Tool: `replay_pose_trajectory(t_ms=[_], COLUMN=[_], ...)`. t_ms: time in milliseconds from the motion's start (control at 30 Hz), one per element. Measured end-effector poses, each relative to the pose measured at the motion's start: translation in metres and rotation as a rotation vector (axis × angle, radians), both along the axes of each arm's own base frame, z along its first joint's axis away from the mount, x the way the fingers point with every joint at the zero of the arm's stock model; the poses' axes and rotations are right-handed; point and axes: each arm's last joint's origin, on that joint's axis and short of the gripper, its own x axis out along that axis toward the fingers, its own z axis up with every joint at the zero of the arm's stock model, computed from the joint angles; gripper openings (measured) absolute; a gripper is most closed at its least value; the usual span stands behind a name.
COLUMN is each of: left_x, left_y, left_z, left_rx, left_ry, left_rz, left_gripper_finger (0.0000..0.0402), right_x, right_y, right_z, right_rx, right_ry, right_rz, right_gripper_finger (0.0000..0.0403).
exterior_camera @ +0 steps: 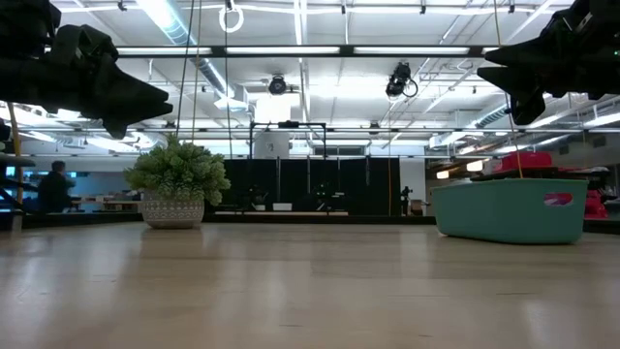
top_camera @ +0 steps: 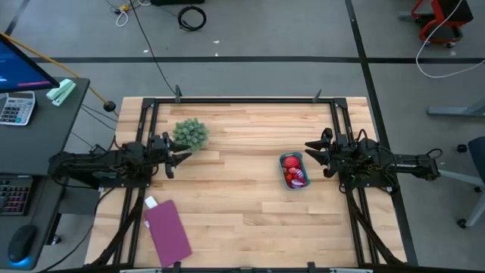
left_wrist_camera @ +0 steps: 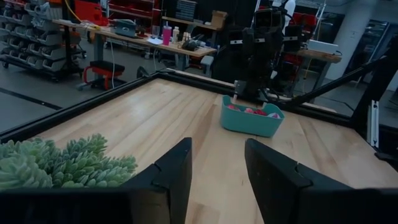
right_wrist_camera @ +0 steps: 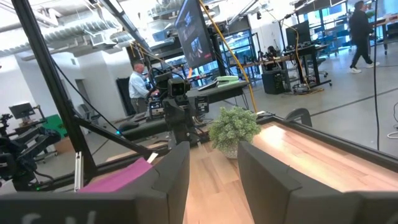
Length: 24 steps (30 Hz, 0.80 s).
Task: Pick and placing Produce into tupperware
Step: Return to Home Position
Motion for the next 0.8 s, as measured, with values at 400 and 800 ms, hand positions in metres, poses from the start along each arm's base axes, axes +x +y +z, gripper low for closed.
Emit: replay_pose_trajectory(t_ms=[400,800], left_x=[0.0000,0.0000], left_y=[0.0000,0.0000], left_z=[0.0000,0.0000], left_rx=[0.001,0.000], left_ry=[0.001,0.000], left_rz=[0.000,0.000], left_gripper_finger=[0.0141,0.0152], right_x=[0.0000,0.0000], right_y=[0.0000,0.0000], right_z=[0.0000,0.0000], right_rx=[0.000,0.000], right_ry=[0.000,0.000], right_rz=[0.000,0.000], right_gripper_finger=[0.0144,0.0144])
